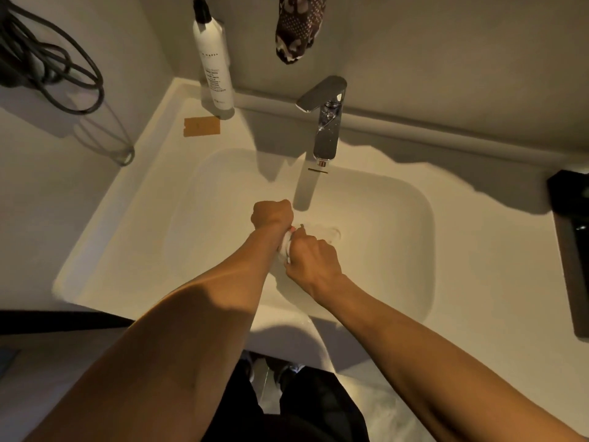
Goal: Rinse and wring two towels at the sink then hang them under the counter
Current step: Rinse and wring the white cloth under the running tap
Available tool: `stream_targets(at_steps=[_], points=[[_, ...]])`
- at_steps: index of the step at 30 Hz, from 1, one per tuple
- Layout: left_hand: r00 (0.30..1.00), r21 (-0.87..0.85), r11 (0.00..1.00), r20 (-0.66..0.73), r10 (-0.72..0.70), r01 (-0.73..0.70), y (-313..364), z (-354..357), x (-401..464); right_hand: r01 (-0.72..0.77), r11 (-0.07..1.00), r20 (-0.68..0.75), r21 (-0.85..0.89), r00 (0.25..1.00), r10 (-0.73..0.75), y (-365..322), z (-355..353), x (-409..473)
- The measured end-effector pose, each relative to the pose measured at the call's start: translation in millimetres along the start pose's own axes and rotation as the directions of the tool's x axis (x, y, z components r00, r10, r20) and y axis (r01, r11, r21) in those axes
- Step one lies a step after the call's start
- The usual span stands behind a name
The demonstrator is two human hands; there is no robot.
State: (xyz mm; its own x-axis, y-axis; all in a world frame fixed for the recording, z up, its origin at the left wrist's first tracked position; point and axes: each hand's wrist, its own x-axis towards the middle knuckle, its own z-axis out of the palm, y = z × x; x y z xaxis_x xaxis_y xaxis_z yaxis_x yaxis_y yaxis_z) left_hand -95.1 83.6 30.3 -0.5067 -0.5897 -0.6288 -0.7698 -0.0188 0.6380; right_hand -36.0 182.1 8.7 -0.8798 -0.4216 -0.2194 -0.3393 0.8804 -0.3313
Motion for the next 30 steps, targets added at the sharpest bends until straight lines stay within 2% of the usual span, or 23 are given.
stream_targets(at_steps=[3, 5, 7, 9, 10, 11, 13, 15, 17, 19, 21, 23, 25, 28, 30], points=[[0.997, -0.069, 0.995, 0.015, -0.07, 0.071, -6, -6, -3, 0.056, 0.994, -0.022, -0.092, 0.998, -0.058, 0, -5, -9], [0.995, -0.12, 0.99, 0.068, -0.072, 0.08, -2, -11, -11, 0.047, 0.995, -0.047, -0.09, 0.998, -0.051, -2, -12, -17], [0.977, -0.249, 0.965, 0.21, -0.021, 0.075, 7, -20, -22, 0.007, 1.0, -0.079, 0.03, 0.997, -0.005, -2, -24, -23], [0.92, -0.454, 0.88, 0.387, 0.055, 0.139, 19, -37, -37, -0.068, 0.946, -0.063, 0.316, 0.994, 0.093, -2, -39, -30], [0.888, -0.526, 0.835, 0.447, 0.109, 0.162, 22, -46, -41, -0.138, 0.853, -0.003, 0.503, 0.987, 0.162, -2, -49, -34], [0.868, -0.532, 0.835, 0.471, 0.155, 0.14, 25, -56, -47, -0.216, 0.715, 0.074, 0.664, 0.972, 0.225, -3, -58, -36], [0.828, -0.409, 0.913, 0.512, 0.231, -0.002, 20, -70, -58, -0.275, 0.456, 0.155, 0.846, 0.946, 0.283, -7, -73, -42], [0.775, -0.181, 0.965, 0.576, 0.259, -0.188, 7, -77, -72, -0.214, 0.387, 0.115, 0.897, 0.957, 0.265, -12, -82, -46], [0.748, -0.1, 0.937, 0.576, 0.33, -0.336, -1, -80, -77, -0.162, 0.315, 0.104, 0.935, 0.976, 0.192, -14, -93, -50], [0.759, -0.165, 0.909, 0.504, 0.411, -0.383, 2, -84, -76, -0.177, 0.111, 0.164, 0.978, 0.98, 0.115, -11, -103, -54], [0.774, -0.259, 0.895, 0.451, 0.445, -0.364, 9, -88, -79, -0.203, -0.126, 0.21, 0.971, 0.977, 0.046, -5, -112, -57], [0.792, -0.34, 0.879, 0.405, 0.456, -0.333, 15, -90, -84, -0.211, -0.26, 0.227, 0.942, 0.973, 0.035, -2, -118, -58], [0.817, -0.399, 0.866, 0.361, 0.449, -0.3, 21, -90, -86, -0.186, -0.239, 0.217, 0.953, 0.97, 0.113, -3, -122, -57], [0.834, -0.452, 0.844, 0.314, 0.453, -0.289, 29, -91, -91, -0.136, -0.065, 0.148, 0.989, 0.961, 0.232, -3, -126, -55], [0.846, -0.468, 0.831, 0.271, 0.458, -0.3, 32, -91, -91, -0.142, -0.003, 0.138, 0.99, 0.951, 0.277, 1, -129, -51]])
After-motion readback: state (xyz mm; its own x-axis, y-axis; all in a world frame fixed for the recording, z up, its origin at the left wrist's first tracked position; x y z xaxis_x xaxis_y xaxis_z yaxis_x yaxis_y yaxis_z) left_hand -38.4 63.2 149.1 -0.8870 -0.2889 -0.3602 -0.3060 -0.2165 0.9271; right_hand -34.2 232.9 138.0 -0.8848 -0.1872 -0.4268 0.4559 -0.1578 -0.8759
